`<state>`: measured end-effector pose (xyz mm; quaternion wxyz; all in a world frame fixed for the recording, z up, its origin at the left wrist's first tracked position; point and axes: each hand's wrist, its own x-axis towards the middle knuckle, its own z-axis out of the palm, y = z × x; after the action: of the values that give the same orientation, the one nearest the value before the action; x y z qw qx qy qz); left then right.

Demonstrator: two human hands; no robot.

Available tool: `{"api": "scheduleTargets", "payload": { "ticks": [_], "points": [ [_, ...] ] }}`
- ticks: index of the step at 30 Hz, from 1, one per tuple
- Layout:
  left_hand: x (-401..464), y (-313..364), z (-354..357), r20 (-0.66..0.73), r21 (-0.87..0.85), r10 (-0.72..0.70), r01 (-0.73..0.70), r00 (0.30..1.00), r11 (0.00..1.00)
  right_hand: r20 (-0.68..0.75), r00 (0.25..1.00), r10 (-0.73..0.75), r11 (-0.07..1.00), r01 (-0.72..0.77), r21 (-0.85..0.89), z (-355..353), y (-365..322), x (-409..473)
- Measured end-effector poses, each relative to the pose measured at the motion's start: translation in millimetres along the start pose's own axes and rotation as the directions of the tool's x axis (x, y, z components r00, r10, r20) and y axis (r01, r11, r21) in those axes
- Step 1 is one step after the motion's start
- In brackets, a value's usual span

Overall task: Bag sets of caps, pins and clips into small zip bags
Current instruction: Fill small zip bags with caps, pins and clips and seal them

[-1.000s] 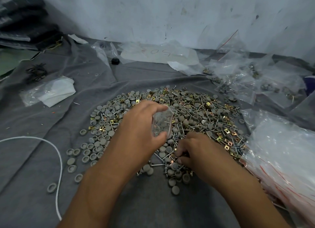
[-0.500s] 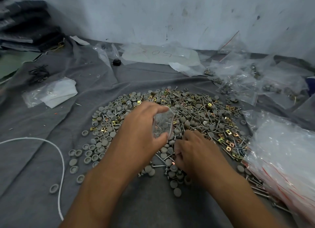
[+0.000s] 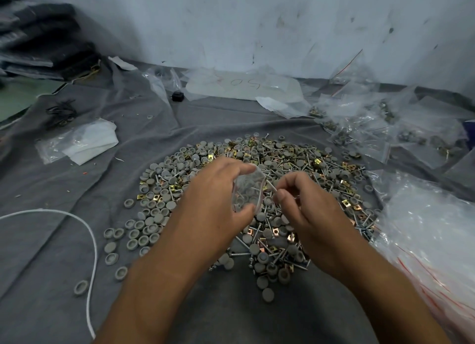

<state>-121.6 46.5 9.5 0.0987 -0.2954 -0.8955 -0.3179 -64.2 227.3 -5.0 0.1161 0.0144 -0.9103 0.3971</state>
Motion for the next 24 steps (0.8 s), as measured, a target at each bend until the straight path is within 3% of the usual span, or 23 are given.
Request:
{"api": "scheduleTargets", "payload": {
  "ticks": [3, 7, 13, 21, 24],
  "points": [
    [0, 0, 1, 0.002, 0.003, 0.001, -0.001, 1.0, 1.0, -0.081, 0.99, -0.119, 0.992, 0.122, 0.035, 3, -10, -1],
    [0, 1, 3, 0.006, -0.021, 0.014, -0.014, 1.0, 1.0, -0.188, 0.945, -0.267, 0.963, 0.253, -0.095, 5, -18, -1],
    [0, 3, 5, 0.014, -0.017, 0.015, -0.015, 1.0, 1.0, -0.335, 0.896, -0.292, 0.953, 0.242, -0.184, 10, -21, -1],
    [1, 3, 6, 0.024, -0.004, 0.008, -0.008, 1.0, 1.0, -0.463, 0.843, -0.275, 0.96, 0.268, -0.082, 10, -23, 0],
    [1, 4, 5, 0.027, -0.014, 0.008, -0.008, 1.0, 1.0, -0.422, 0.851, -0.312, 0.949, 0.298, -0.102, 11, -23, -1]
  ]
}}
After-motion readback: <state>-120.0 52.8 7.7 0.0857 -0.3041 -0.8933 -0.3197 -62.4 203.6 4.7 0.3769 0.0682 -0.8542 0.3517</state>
